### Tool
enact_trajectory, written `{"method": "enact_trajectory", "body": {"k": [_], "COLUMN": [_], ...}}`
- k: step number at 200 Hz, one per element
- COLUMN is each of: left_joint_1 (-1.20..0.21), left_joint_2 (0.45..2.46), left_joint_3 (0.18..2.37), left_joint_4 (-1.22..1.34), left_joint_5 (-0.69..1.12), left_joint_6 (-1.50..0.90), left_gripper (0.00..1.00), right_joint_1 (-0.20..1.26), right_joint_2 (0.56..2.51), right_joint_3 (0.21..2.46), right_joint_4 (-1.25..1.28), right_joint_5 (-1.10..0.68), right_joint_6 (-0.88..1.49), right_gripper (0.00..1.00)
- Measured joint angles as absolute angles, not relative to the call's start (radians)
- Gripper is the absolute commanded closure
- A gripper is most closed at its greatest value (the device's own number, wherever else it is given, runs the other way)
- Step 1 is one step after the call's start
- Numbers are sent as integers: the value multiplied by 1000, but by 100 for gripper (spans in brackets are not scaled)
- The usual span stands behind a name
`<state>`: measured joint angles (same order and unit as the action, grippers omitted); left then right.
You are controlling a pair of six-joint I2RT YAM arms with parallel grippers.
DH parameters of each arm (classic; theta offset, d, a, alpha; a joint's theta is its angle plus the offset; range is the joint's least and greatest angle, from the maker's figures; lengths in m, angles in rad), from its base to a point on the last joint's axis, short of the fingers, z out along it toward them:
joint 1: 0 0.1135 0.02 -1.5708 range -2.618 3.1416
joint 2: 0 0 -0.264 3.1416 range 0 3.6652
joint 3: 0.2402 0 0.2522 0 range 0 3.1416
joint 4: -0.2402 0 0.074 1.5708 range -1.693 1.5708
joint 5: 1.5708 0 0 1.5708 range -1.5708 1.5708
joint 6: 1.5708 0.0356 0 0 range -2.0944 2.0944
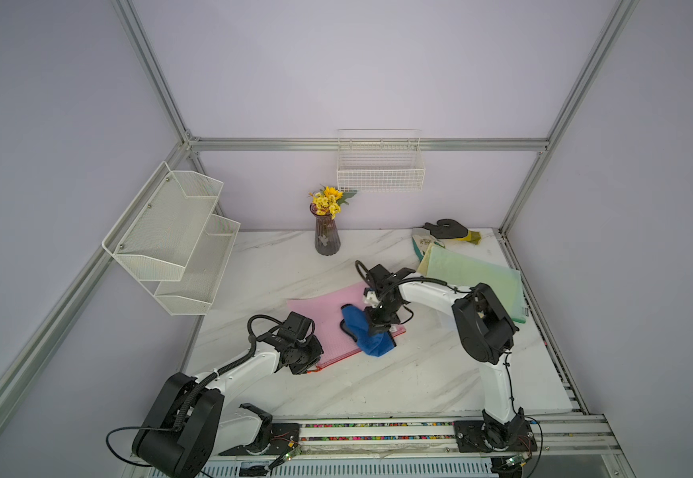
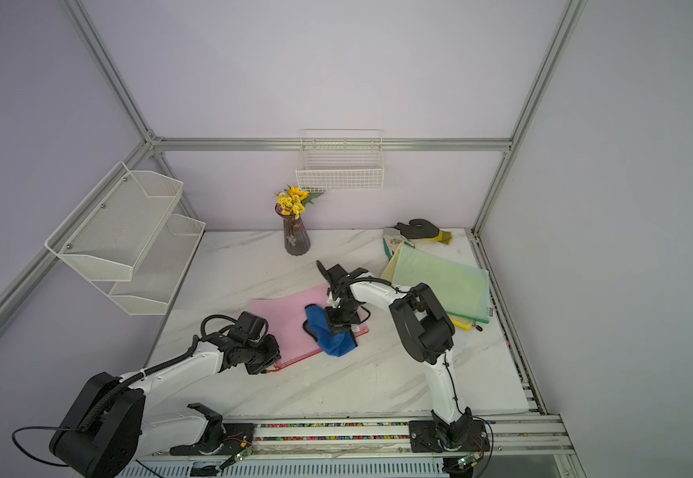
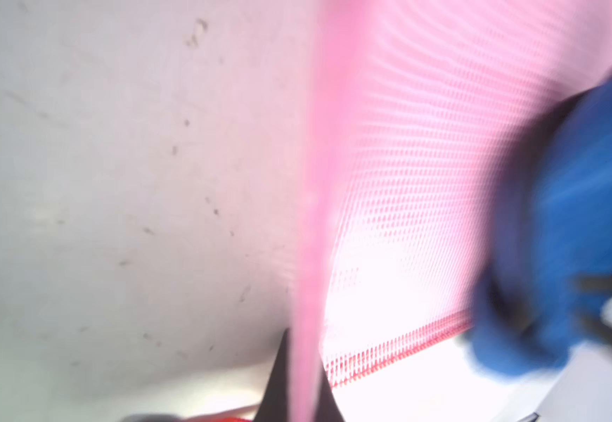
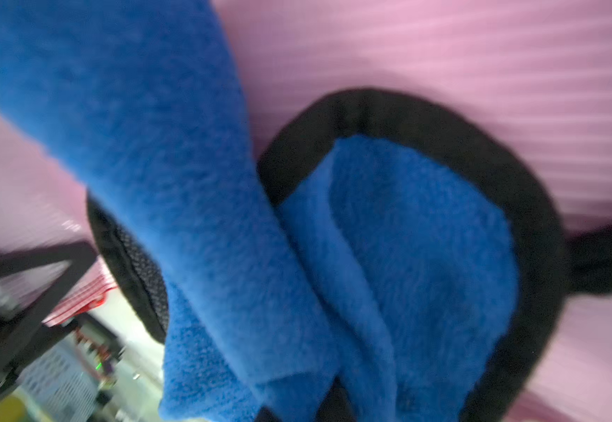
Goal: Wipe the document bag
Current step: Wipe the dirt from the document bag.
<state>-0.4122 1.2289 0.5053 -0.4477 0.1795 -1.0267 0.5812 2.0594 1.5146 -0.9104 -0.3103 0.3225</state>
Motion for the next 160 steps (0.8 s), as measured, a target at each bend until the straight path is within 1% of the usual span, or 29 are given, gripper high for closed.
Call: {"method": "enact_trajectory", "body": {"k": [12,22,32,44,58,83,105,119,137,160], "left_joint_1": [-412,-411,-411,-410,-408,-406,-406,-406,-400,-382], "left_joint_2": [1214,1196,1183,1176,1178,1198,1208,1206,1186,1109], "left_joint_3": [497,488,482,479,480,494,511,519,529,553], "left_joint_4": [-459,-469,-479,-488,-488,-490,-514,-541,-556,-617], "left_joint_5": [181,183,183,184,189,197,193,186,179,157], "left_joint_6": [-1012,-1005,-1002,-1001,-999,-996,-982,-976,-974,-975], "left_gripper": [100,100,100,100,100,100,100,100,100,100], "right_joint_1": [511,485,494,545,641,807,874,857,768,623], "right_joint_2": [2025,2020,2031,2071,2148,2291,2389,2405,2371,2247], "right_joint_3": [1512,1530,1568,1655,1804,2018,2083,2030,1914,1786], "right_joint_4": [-937,-958,-978,-1003,-1013,-933,-885,-871,-854,-871], "right_joint_5": [-194,-140,-119,-124,-188,-381,-487,-493,-519,-361], "right_joint_6": [308,294,281,264,247,273,309,321,333,333], "right_gripper": [100,100,100,100,100,100,100,100,100,100]}}
